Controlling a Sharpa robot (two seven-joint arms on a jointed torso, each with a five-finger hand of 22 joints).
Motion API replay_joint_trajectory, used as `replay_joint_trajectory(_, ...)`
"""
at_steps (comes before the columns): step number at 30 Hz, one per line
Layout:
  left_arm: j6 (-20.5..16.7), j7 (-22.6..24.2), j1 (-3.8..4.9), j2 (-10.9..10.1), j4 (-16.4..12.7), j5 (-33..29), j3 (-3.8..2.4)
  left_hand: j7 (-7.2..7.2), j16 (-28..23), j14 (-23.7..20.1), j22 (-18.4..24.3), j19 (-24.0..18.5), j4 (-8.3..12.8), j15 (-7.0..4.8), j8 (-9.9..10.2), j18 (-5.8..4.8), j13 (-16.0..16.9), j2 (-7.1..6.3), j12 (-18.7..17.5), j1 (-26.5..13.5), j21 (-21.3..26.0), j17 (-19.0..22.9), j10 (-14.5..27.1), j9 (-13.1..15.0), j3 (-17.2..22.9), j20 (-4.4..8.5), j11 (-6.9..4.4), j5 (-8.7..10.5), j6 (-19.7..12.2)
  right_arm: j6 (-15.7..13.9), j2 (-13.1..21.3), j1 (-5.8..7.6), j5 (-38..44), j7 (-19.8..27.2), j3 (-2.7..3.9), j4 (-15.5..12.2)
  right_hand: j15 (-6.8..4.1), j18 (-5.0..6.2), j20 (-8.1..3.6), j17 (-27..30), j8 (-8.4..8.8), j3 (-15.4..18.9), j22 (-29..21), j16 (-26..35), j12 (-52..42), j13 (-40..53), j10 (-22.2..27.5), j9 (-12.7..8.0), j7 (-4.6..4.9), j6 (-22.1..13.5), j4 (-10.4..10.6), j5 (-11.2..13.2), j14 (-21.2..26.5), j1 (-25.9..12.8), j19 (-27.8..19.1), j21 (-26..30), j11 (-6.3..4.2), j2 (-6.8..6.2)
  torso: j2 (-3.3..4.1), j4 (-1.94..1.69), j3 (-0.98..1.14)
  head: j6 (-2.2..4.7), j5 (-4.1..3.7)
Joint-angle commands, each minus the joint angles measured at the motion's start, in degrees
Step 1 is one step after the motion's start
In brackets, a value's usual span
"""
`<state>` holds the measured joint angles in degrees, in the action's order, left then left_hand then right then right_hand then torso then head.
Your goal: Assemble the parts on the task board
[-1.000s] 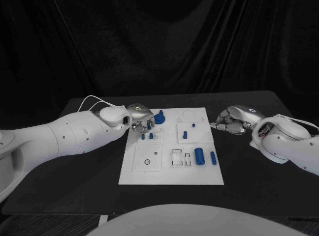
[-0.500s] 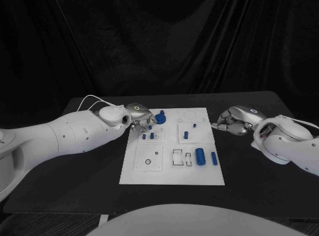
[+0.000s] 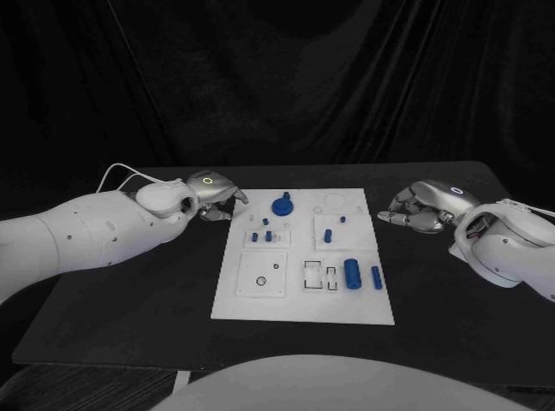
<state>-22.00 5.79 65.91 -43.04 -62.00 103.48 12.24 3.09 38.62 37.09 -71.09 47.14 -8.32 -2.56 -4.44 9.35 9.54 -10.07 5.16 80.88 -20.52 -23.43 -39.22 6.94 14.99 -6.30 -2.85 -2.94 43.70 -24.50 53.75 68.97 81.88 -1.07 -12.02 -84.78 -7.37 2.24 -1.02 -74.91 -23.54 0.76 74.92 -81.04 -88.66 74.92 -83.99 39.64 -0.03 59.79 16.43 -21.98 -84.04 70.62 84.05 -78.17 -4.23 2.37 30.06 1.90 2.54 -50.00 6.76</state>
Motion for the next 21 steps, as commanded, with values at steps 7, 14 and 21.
replay_joint_trajectory(7,-9.19,8.91,1.53,-7.57,-6.12,-7.39,-0.08,4.24,-32.34,-33.48,12.66,-32.45,-9.15,-4.1,1.15,-3.66,-5.69,-6.87,-1.62,-4.11,17.3,17.72,27.41,-1.67,-8.21,-1.22,-7.14,-0.2,-7.91,-4.09,-0.2,8.15,3.82,-1.03,0.12,-1.84,1.63,0.26,1.09,-2.35,7.53,-0.7,11.7,-0.93,18.43,-9.08,5.34,-5.06,2.46,-2.44,-0.17,0.6,-3.91,3.28,2.36,-1.0,1.89,-2.68,-0.21,0.05,-0.13,0.0,3.35)
replay_joint_trajectory(14,-4.79,18.46,1.59,-8.82,-7.12,-29.04,-0.05,4.72,-38.62,-37.09,62.73,-46.8,-8.96,0.28,2.84,-5.94,-8.9,-2.74,-4.65,-13.36,20.03,23.43,37.59,-5.19,-26.32,-6.39,-7.64,-0.52,-28.58,-1.36,-3.94,10.88,11.33,-1.76,0.13,-1.23,3.29,0.21,2.88,-1.98,16.22,-2.19,11.79,-1.19,54.38,-40.71,22.88,-13.91,4.51,-4.4,-0.17,1.91,-3.75,6.93,2.44,-1.33,4.16,-5.46,-0.11,-0.06,-0.16,0.0,4.85)
replay_joint_trajectory(21,10.02,30.73,1.48,-9.76,-10.33,-63.7,-0.04,4.43,-38.62,-37.09,68.24,-47.25,-9.02,0.58,3.14,-4.86,-9.54,-1.45,-5.16,-15.11,20.32,23.43,39.22,-5.56,-26.03,-4.29,-7.25,-0.05,-33.09,4.44,-9.05,10.91,17.3,0.35,0.14,2.6,5.48,0.49,5.29,-1.41,19.92,-5.76,11.44,-1.34,75.1,-57.49,37.95,-21.52,0.27,-13.31,-2.7,8.24,-3.46,10.75,1.8,-0.18,8.79,-7.14,-0.24,-0.41,-0.74,0.0,5.04)
